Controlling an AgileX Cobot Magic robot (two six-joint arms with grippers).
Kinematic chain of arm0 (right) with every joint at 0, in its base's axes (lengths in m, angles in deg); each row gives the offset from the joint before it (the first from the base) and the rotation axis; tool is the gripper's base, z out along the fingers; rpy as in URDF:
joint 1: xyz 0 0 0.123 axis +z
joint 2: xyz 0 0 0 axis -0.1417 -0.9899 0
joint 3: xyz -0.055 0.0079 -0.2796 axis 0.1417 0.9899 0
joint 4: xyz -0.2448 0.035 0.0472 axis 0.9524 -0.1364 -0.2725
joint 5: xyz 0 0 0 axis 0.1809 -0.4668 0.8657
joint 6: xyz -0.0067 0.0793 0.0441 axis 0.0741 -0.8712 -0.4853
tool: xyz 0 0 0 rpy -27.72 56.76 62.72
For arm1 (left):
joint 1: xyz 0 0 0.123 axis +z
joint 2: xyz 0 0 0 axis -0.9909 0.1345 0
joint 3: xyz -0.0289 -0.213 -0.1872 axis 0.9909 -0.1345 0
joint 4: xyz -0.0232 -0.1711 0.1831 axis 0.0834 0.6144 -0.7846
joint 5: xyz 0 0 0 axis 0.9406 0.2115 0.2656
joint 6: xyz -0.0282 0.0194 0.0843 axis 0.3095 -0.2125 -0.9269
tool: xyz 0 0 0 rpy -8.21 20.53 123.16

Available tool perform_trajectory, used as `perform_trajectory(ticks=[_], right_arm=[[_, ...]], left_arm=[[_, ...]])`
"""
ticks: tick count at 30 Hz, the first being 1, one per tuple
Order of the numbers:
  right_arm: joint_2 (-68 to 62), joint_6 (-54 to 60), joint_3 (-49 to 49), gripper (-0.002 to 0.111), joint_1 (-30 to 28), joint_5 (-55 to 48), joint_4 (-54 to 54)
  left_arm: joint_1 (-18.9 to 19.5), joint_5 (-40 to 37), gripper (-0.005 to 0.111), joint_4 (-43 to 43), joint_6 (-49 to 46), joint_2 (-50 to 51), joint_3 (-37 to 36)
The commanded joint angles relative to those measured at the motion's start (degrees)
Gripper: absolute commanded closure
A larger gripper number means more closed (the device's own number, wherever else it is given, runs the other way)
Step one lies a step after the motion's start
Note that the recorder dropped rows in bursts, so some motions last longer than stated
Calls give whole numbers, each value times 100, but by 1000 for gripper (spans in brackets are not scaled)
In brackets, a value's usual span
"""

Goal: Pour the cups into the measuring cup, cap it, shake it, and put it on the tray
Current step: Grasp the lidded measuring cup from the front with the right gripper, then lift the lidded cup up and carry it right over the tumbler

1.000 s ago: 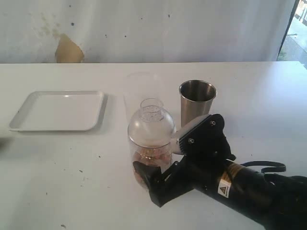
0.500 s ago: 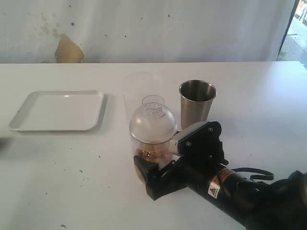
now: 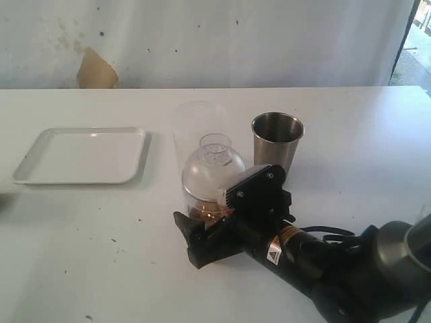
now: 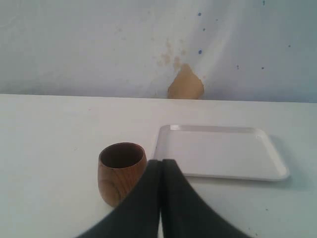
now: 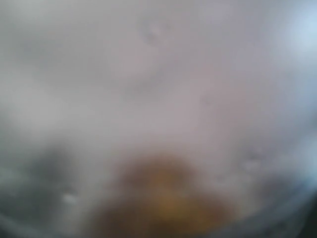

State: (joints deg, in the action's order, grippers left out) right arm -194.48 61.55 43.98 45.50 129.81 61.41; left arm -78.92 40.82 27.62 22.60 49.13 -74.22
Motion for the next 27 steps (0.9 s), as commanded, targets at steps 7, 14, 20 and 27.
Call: perform_trajectory(ticks=[7,14,20,27], right_arm=[[-12,190,-148,44,22,123,-442],[22,-43,-148,108,22,-229,-325],[911,-2,-138,108,31,-597,174],[2610,1327,-148,108,31,-1312,-1009]], left_arm=[[0,53,106,26,0,-29,-26],[0,53,106,26,0,-29,-26],[0,53,106,26,0,-29,-26],[0,53,106,26,0,-29,-26]])
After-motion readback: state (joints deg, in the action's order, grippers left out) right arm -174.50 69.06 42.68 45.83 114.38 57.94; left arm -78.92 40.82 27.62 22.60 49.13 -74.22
